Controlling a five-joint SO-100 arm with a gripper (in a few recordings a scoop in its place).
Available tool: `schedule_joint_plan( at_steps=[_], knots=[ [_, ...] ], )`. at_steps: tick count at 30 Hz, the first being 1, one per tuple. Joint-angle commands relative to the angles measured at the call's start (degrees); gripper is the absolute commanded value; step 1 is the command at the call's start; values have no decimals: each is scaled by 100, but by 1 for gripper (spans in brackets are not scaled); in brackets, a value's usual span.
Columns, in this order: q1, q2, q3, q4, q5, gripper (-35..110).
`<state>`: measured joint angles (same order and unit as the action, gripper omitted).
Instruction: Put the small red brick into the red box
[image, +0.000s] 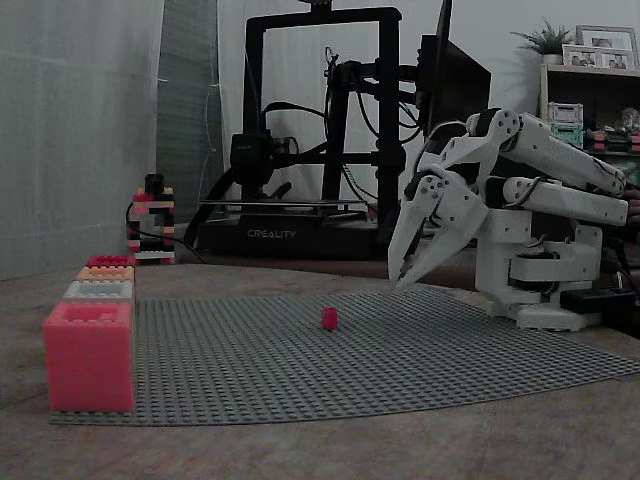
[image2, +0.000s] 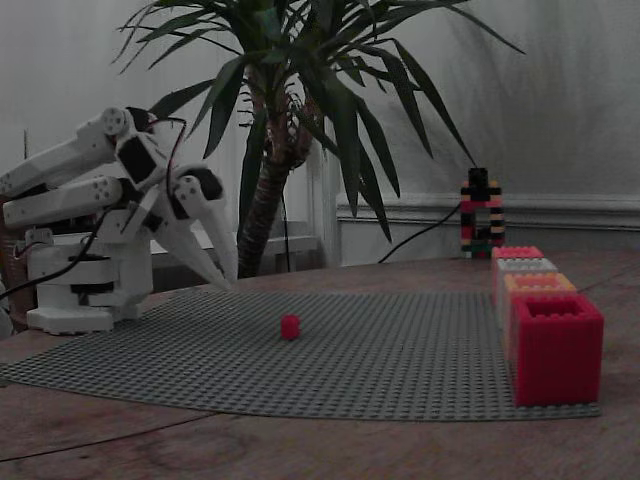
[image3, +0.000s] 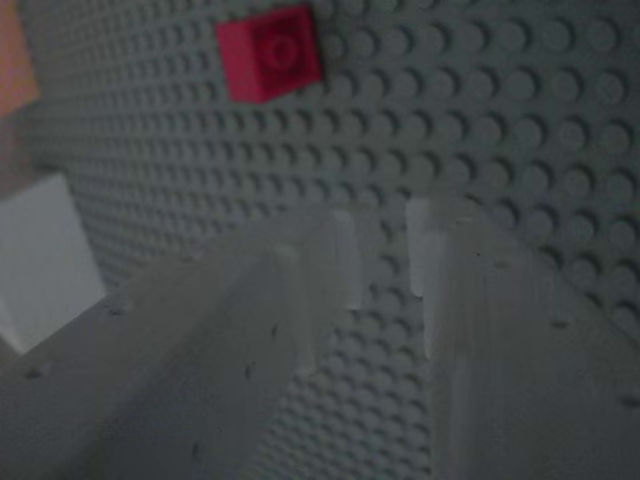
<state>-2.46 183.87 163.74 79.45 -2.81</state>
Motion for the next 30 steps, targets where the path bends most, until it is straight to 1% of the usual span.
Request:
schedule_joint_plan(
  at_steps=[1,4,8,18,24,30],
  knots=[
    [-70,62,-26,132,-35,0],
    [-70,-123,-53,35,-62,0],
    [-62,-896,-281,-457,-123,0],
    [334,-4096,-3023,-650,79,14],
    [598,-6038,-3867,-791,-316,19],
    [598,-7269,-4342,-809,-633,20]
  ],
)
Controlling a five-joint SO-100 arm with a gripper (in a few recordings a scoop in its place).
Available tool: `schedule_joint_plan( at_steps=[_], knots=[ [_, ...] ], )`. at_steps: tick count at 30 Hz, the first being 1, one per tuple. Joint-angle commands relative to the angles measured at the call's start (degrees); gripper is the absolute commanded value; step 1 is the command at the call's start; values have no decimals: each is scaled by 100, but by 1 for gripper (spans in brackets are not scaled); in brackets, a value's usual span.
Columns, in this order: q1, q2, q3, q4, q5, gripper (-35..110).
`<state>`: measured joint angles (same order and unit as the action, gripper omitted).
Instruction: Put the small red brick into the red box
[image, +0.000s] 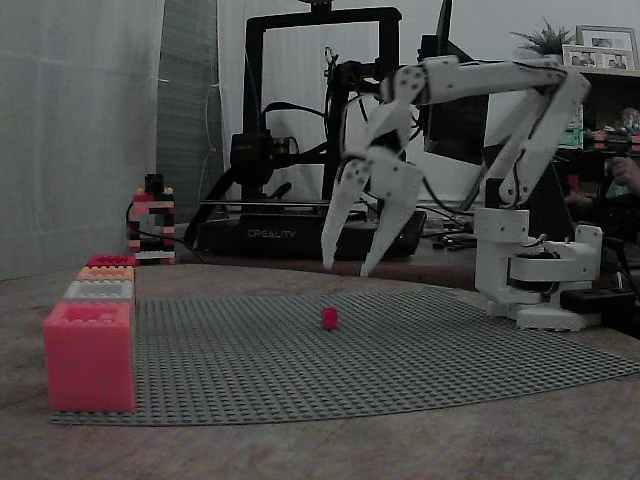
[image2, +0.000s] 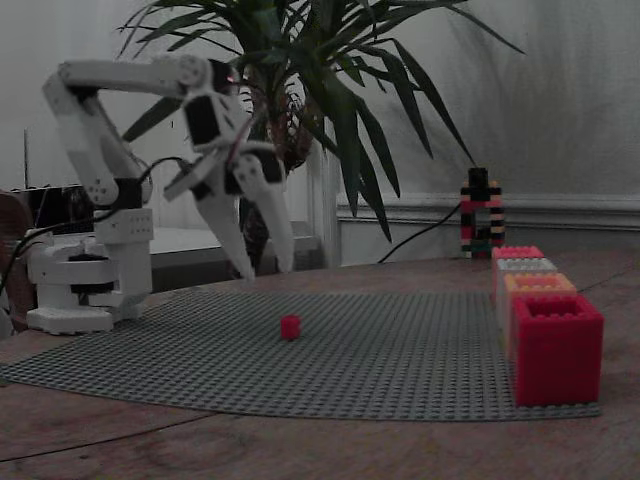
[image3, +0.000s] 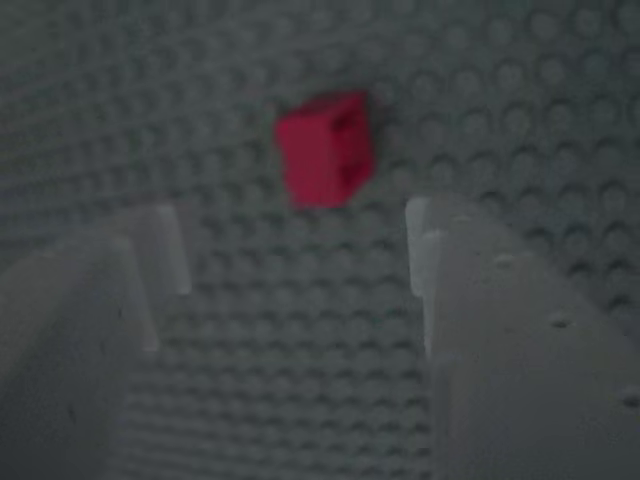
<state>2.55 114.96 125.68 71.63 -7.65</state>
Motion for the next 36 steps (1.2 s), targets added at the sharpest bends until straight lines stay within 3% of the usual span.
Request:
schedule_joint_plan(
  at_steps=[1,36],
  knots=[
    [97,-527,-615,-26,-158,20],
    [-352,-2127,-1063,-888,-193,19]
  ],
)
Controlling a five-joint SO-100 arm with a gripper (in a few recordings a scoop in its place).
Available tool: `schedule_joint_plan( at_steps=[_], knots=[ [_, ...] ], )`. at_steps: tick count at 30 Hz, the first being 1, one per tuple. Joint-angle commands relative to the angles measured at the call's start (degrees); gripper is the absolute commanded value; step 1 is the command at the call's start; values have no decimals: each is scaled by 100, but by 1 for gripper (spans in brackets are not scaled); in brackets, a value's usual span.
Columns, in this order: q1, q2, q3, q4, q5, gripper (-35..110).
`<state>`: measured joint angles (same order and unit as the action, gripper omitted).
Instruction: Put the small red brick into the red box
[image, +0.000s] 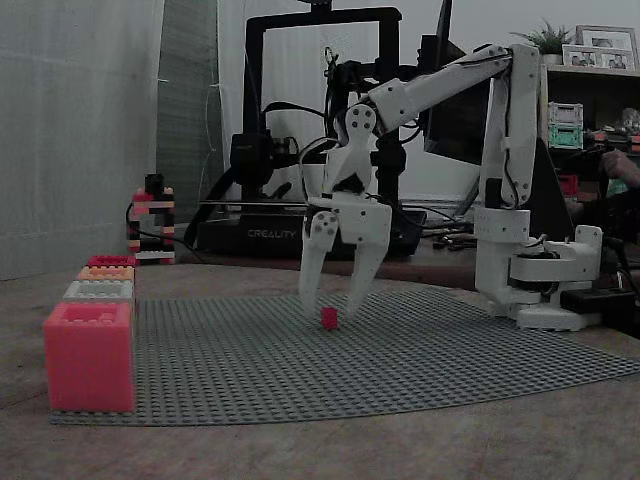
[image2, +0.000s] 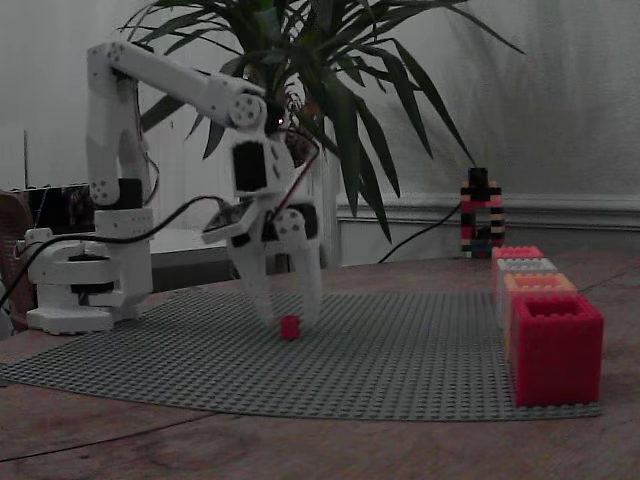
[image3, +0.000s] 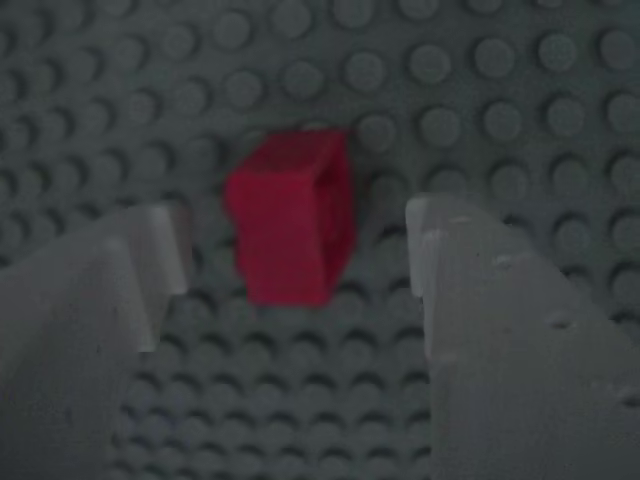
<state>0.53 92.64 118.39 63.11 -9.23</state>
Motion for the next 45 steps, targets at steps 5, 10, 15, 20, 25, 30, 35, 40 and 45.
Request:
schedule_joint_plan(
  at_steps=[5,10,15,20,25,30,35,40,45],
  knots=[
    [-167,35,-334,-176,-26,13],
    [-167,-26,-510,-255,70,0],
    [-88,-167,-1257,-255,193,0],
    [343,-650,-2997,-299,343,0],
    [932,-1600,-4843,-527,334,0],
    [1310,-2549,-6021,-1230,334,0],
    [1477,-3243,-6434,-2153,202,0],
    [1494,-3779,-6697,-2566,123,0],
    [1494,-4166,-6759,-3261,62,0]
  ],
)
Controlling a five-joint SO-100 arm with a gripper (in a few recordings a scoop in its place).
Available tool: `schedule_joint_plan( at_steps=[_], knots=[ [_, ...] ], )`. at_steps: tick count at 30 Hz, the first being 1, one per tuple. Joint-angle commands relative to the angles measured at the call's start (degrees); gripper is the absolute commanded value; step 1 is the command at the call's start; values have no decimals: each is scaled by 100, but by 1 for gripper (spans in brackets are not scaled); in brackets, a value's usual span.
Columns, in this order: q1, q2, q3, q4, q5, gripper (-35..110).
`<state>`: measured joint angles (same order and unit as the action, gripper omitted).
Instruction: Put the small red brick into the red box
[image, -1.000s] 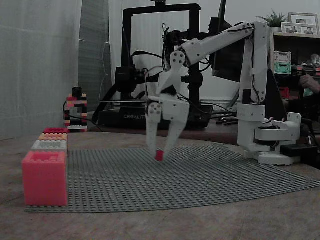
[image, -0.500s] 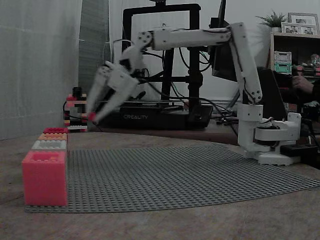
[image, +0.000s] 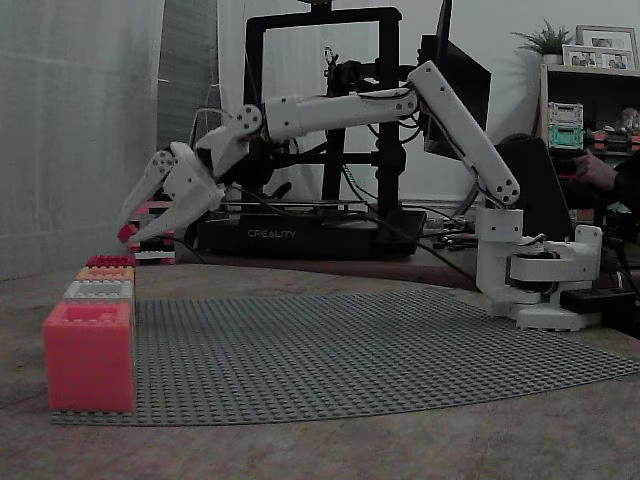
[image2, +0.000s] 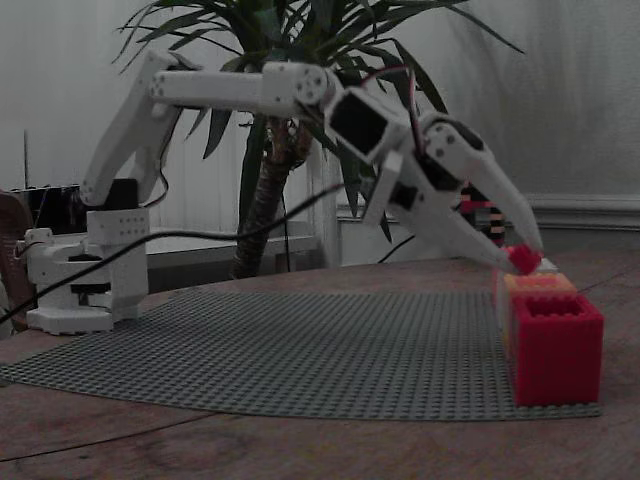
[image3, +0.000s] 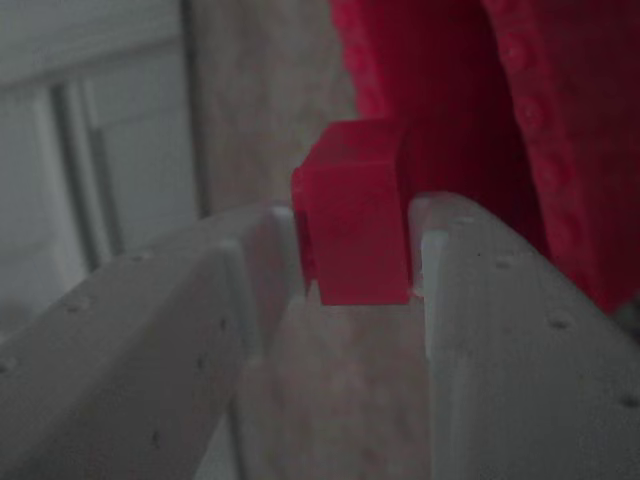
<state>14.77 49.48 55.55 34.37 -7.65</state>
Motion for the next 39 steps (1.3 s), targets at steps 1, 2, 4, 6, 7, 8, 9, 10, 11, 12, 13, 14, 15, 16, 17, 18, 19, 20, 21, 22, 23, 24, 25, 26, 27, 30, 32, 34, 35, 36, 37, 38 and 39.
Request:
schedule_joint_plan(
  at_steps=[1,2,4,6,7,8,9,10,11,12,13,14,15,16,17,18,19,20,21,22,23,24,25,26,27,30,32,34,35,36,37,38,39],
  knots=[
    [70,70,-519,-483,-132,0],
    [70,-26,-589,-571,-167,0],
    [70,-167,-703,-686,-176,0],
    [70,-264,-791,-703,-158,0],
    [62,-272,-791,-694,-141,0],
    [62,-281,-791,-668,-105,1],
    [62,-281,-782,-650,-44,3],
    [62,-281,-773,-650,-18,4],
    [62,-281,-773,-650,0,5],
    [62,-281,-773,-650,53,7],
    [62,-272,-773,-650,79,8],
    [62,-272,-773,-650,70,8],
    [62,-255,-756,-633,79,8],
    [62,-237,-738,-624,88,9],
    [62,-220,-712,-624,97,9],
    [62,-185,-686,-624,141,11],
    [62,-167,-659,-633,185,13],
    [62,-141,-642,-633,202,13],
    [62,-105,-624,-633,185,12],
    [53,-62,-589,-633,185,13],
    [53,-18,-562,-615,185,13],
    [44,53,-510,-606,167,11],
    [44,167,-422,-598,167,7],
    [44,352,-308,-536,185,0],
    [44,615,-105,-475,237,0],
    [0,1635,721,-404,325,0],
    [-79,2391,1178,0,246,0],
    [-193,3155,1582,756,88,0],
    [-264,3560,1837,1187,0,0],
    [-316,3955,2109,1626,-35,0],
    [-369,4333,2417,2057,-44,0],
    [-422,4720,2795,2435,-53,0],
    [-492,5159,3313,2725,-70,0]
  ],
)
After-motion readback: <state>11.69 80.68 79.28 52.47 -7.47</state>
